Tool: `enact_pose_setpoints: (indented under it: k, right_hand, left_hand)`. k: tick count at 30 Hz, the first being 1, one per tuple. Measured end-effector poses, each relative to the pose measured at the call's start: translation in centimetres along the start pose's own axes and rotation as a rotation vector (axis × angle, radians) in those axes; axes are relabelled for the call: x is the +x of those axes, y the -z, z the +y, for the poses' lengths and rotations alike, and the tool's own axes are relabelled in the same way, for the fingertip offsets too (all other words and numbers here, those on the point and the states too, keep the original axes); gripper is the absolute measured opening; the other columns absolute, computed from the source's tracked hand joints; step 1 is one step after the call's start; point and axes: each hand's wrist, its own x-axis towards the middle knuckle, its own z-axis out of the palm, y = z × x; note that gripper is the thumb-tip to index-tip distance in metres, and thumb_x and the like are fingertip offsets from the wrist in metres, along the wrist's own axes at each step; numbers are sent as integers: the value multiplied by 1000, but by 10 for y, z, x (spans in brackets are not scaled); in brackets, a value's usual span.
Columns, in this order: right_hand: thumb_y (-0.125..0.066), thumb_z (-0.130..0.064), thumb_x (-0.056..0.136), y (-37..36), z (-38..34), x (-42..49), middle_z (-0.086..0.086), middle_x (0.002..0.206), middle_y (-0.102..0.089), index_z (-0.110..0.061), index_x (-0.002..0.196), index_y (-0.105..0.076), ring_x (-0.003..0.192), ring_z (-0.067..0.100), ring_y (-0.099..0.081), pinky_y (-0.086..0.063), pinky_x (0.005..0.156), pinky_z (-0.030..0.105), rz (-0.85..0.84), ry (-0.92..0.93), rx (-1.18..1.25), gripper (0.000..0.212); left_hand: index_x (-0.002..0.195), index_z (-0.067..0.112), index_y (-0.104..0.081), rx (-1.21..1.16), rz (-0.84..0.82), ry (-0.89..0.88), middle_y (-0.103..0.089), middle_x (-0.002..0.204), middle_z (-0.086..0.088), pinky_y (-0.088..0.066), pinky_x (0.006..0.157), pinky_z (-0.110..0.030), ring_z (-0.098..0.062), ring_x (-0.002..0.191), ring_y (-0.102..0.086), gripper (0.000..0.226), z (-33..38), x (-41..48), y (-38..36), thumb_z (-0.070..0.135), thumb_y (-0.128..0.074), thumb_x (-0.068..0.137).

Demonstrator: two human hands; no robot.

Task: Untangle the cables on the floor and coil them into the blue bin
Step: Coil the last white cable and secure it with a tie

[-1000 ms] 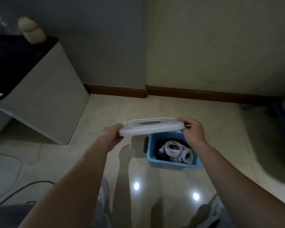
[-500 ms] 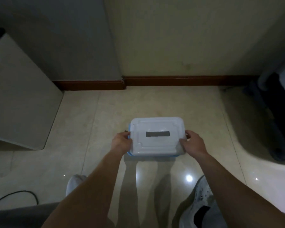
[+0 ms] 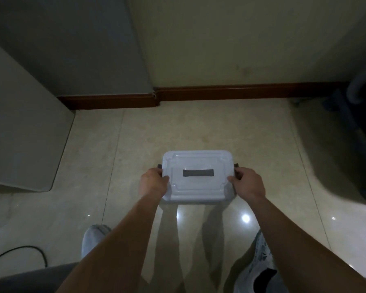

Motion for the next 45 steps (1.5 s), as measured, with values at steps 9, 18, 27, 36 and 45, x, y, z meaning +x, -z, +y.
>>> enact_pose_setpoints:
  k: [9,18,27,36,45]
  right_hand:
    - [-69,-30,89,-3,-5,12,16,119,-65,-6,121,-59,105,33,-63,-51,83,37,-103,-185,56,41]
    - [-63,-18,92,-19,-25,-8,15,112,-61,-5,114,-60,99,31,-63,-51,82,37,145,-27,-240,26]
    - [-61,-18,89,-20,-27,-18,15,117,-56,-7,126,-57,102,34,-61,-52,85,37,134,0,-223,39]
    - [-72,-47,73,-29,-45,-36,14,133,-42,-33,153,-11,119,39,-48,-47,92,43,-60,68,-119,101]
    - [-81,-37,76,-88,-122,-24,8,157,-12,-29,153,-20,132,33,-40,-46,104,42,-328,343,-382,98]
  left_hand:
    - [115,4,-54,20,-114,120,-60,107,-10,-48,79,-33,-23,91,-56,31,5,11,-5,26,-64,95]
    - [120,8,-60,311,38,-75,-57,118,-14,-50,93,-37,-29,107,-59,30,9,-7,-15,24,-53,96]
    - [126,9,-56,186,96,-145,-58,121,-14,-50,94,-40,-30,108,-58,33,1,-12,-16,19,-52,95]
    - [151,31,15,351,-231,-290,2,158,-16,-37,109,-50,-35,143,-18,126,-29,-30,-12,74,-70,68]
    - [137,28,-36,555,127,-221,-32,143,-9,-47,94,-40,-27,122,-43,68,-60,13,54,53,-70,83]
